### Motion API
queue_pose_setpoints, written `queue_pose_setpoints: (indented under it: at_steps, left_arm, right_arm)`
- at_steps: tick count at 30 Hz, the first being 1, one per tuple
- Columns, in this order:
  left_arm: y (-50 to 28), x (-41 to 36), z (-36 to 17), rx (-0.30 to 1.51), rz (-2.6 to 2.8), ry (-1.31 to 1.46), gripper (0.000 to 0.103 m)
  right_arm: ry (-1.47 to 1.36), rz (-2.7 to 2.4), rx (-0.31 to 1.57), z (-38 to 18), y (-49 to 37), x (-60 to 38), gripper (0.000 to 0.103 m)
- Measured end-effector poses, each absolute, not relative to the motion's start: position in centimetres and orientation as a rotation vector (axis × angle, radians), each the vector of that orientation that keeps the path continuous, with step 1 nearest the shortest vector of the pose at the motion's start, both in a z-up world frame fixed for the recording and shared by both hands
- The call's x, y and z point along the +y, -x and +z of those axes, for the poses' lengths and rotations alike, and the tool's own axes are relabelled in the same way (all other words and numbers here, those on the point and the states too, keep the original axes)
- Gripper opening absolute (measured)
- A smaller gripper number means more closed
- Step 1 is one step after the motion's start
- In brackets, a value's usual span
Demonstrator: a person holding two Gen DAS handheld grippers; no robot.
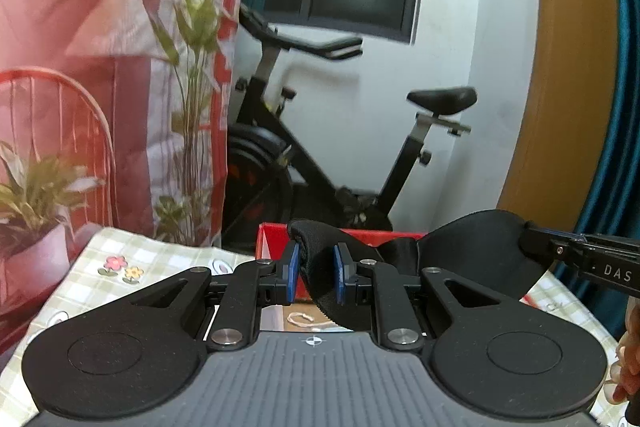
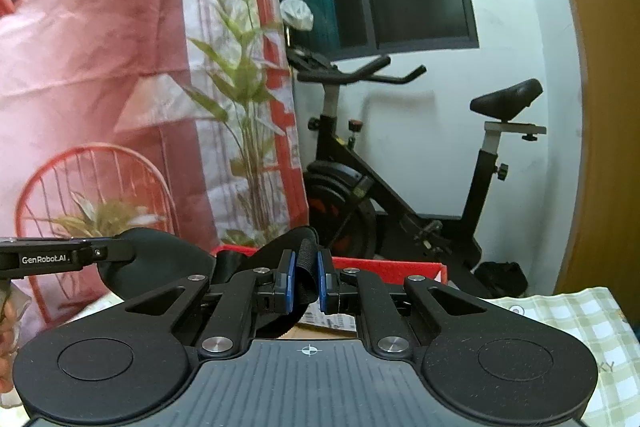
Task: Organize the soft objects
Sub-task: 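Carry the black eye mask over the red box and open both tools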
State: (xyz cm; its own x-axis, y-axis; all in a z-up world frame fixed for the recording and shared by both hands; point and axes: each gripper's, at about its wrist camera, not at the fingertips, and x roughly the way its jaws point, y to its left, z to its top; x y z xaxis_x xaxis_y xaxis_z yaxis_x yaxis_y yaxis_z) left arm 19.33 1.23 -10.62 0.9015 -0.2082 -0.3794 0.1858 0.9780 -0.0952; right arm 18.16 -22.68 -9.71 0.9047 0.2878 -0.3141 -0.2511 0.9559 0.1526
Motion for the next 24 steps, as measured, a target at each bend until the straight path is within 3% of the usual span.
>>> queue_pose_setpoints:
  at_steps: [15, 24]
  left_arm:
    - [-24.2, 0.4, -15.3, 0.659, -0.268, 0.008, 0.019]
    - [-24.4, -0.3, -16.3, 0.704, -0.283, -0.036, 0.019]
  right_arm:
    - [-0.073, 0.271, 0.587, -16.4, -22.9, -21.6, 0.010]
    - [-0.120, 0.237, 0.668, -18.4, -22.8, -21.8, 0.011]
